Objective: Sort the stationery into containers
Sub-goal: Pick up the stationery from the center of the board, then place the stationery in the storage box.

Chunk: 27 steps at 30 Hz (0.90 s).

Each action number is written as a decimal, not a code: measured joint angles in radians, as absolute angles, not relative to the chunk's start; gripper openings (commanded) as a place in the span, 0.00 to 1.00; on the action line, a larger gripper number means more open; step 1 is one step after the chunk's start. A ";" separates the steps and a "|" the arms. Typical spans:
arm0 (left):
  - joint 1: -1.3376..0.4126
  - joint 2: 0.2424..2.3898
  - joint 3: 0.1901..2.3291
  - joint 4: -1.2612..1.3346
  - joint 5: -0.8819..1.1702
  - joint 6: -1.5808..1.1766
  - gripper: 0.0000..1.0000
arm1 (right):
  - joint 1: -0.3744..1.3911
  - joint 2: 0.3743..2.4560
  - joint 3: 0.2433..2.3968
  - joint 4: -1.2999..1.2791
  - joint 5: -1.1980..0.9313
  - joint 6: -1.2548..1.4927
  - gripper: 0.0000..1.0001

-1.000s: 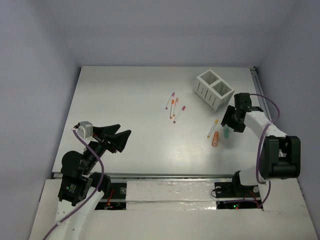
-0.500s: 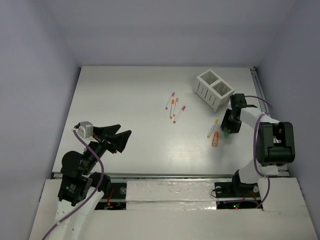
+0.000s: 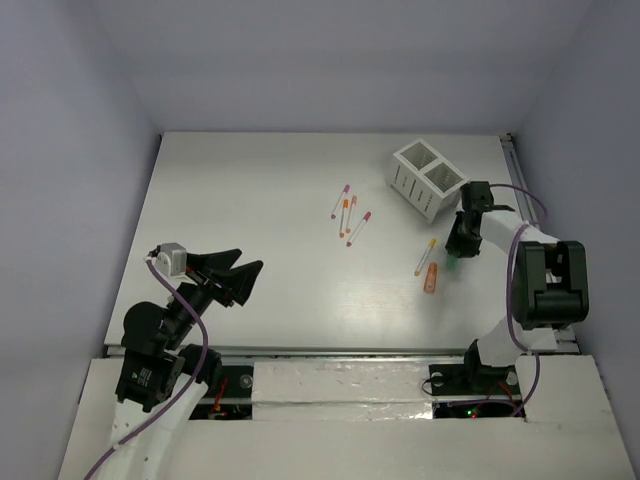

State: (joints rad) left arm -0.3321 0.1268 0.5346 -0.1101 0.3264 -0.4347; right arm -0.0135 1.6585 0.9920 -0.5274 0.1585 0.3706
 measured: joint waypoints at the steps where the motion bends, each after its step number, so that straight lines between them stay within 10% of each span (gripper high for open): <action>1: -0.332 0.127 0.535 -0.110 0.326 -0.435 0.63 | -0.014 1.641 0.988 -0.527 0.159 0.374 0.12; 11: -0.332 0.137 0.535 -0.110 0.329 -0.435 0.63 | -0.014 1.183 1.086 -0.542 0.068 0.399 0.13; 27: -0.332 0.196 0.535 -0.106 0.345 -0.435 0.62 | -0.009 1.556 1.331 -0.300 0.057 0.384 0.16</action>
